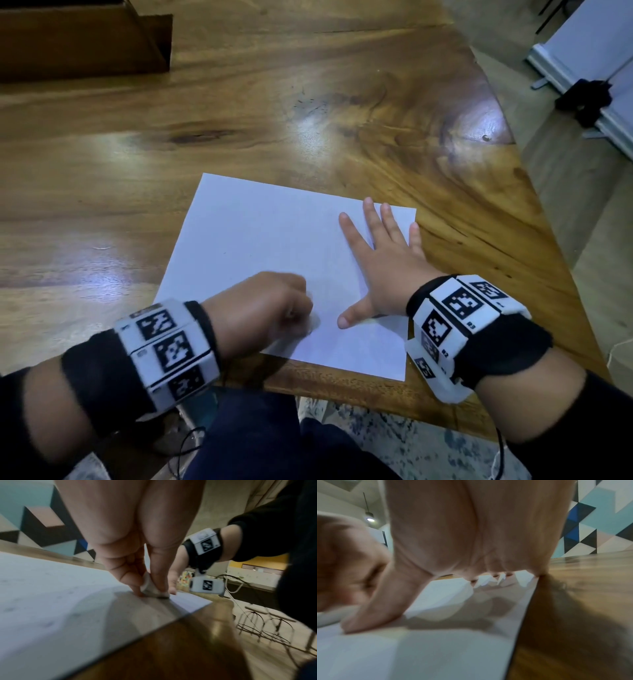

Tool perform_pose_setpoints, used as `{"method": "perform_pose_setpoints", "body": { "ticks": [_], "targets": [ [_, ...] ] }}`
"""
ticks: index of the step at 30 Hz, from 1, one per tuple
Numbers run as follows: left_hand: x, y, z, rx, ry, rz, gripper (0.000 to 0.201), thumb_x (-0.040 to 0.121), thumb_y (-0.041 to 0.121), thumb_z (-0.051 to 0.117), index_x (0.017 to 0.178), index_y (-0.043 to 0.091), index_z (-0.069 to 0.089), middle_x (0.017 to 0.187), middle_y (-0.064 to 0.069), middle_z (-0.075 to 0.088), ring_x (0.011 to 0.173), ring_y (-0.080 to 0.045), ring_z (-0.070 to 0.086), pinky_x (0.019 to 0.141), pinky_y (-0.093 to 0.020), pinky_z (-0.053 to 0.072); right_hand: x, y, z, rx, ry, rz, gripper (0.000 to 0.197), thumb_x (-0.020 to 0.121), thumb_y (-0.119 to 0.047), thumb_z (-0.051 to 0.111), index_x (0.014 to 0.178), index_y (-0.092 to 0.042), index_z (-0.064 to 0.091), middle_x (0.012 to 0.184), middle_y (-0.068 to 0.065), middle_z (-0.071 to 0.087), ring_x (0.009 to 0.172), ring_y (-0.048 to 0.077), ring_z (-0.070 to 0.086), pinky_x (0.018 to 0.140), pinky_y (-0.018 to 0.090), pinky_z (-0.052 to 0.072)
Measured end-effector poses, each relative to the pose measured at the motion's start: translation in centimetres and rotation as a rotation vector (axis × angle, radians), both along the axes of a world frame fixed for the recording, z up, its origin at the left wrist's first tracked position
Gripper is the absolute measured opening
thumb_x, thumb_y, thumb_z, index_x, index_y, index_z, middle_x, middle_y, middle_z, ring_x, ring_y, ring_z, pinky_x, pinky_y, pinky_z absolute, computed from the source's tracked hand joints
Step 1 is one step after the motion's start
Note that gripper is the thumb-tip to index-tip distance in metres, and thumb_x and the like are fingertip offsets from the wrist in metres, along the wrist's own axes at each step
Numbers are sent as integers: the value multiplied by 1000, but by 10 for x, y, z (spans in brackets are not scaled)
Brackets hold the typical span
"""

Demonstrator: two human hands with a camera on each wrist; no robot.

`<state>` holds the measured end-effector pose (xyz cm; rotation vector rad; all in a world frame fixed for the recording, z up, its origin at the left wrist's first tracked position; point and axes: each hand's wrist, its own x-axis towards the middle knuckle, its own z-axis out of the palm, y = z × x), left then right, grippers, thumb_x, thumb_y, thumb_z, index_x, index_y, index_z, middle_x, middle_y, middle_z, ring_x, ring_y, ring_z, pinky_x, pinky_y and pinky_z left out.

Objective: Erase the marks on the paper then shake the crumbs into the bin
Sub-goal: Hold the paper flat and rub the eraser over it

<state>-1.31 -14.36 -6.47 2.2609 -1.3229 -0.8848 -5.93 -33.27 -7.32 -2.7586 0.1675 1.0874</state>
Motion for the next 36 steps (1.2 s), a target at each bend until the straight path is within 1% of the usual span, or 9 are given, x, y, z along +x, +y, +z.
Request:
{"method": "perform_pose_setpoints", "body": {
  "ticks": [2, 7, 12, 15, 18, 24, 27, 32, 36],
  "targets": [
    [1, 3, 1, 38, 22, -38, 8, 72, 17, 65, 64, 16, 66, 71, 2, 57, 64, -12, 53, 57, -12, 34, 0, 0, 0, 4, 3, -1, 145, 55, -72, 73, 139, -30, -37, 134, 2, -55, 131, 25, -45, 106, 55, -21],
    [33, -30, 1, -54, -156, 154, 4, 76, 17, 63, 78, 14, 66, 80, -7, 61, 79, -29, 59, 72, -36, 48, -1, 1, 1, -7, 2, 0, 144, 56, -73, 72, 140, -30, -37, 141, 5, -51, 132, 25, -44, 107, 54, -20],
    [4, -1, 0, -7, -77, -17, 15, 75, 17, 61, 61, 13, 58, 69, -1, 49, 65, -23, 51, 59, -29, 39, 0, 1, 1, -7, 3, -4, 144, 55, -72, 73, 140, -30, -36, 141, 4, -51, 133, 25, -43, 107, 54, -19],
    [-3, 8, -5, 17, -14, -53, 7, 74, 12, 65, 68, 16, 64, 74, 5, 47, 69, -19, 55, 64, -26, 44, 0, 1, 2, -10, 7, -2, 145, 55, -72, 73, 140, -30, -36, 141, 4, -51, 132, 26, -44, 106, 53, -20],
    [19, -4, -12, -64, -76, 137, 6, 78, 12, 60, 81, 7, 63, 77, 2, 47, 84, -38, 59, 73, -29, 44, 0, 2, 2, -15, 9, 0, 144, 56, -72, 72, 140, -30, -37, 141, 5, -51, 133, 26, -43, 107, 54, -19],
    [6, 18, -17, -64, -103, 9, 12, 79, 12, 60, 78, 0, 64, 72, 0, 50, 66, -16, 51, 67, -24, 40, 0, 2, 3, -11, 5, -5, 144, 56, -73, 72, 140, -31, -37, 142, 4, -50, 133, 25, -43, 107, 54, -19],
    [5, 18, -10, -15, -71, -110, 6, 77, 14, 65, 73, 12, 68, 77, 0, 56, 71, -18, 58, 65, -22, 40, 0, 2, 2, -11, 7, -5, 144, 56, -73, 72, 139, -30, -37, 142, 4, -50, 133, 26, -43, 108, 55, -19],
    [23, -26, -1, -75, -95, 105, 8, 80, 15, 61, 77, 9, 64, 79, 0, 47, 74, -23, 52, 66, -26, 35, 0, 2, 3, -19, 8, 1, 144, 56, -73, 72, 140, -29, -36, 142, 6, -50, 133, 27, -43, 108, 56, -18],
    [5, -7, -3, -37, 16, -64, 12, 80, 16, 62, 68, 12, 62, 76, 1, 49, 68, -12, 45, 64, -20, 31, 0, 1, 3, -17, 11, 2, 144, 56, -73, 72, 140, -29, -37, 142, 6, -50, 132, 26, -43, 107, 55, -19]
  ]
}}
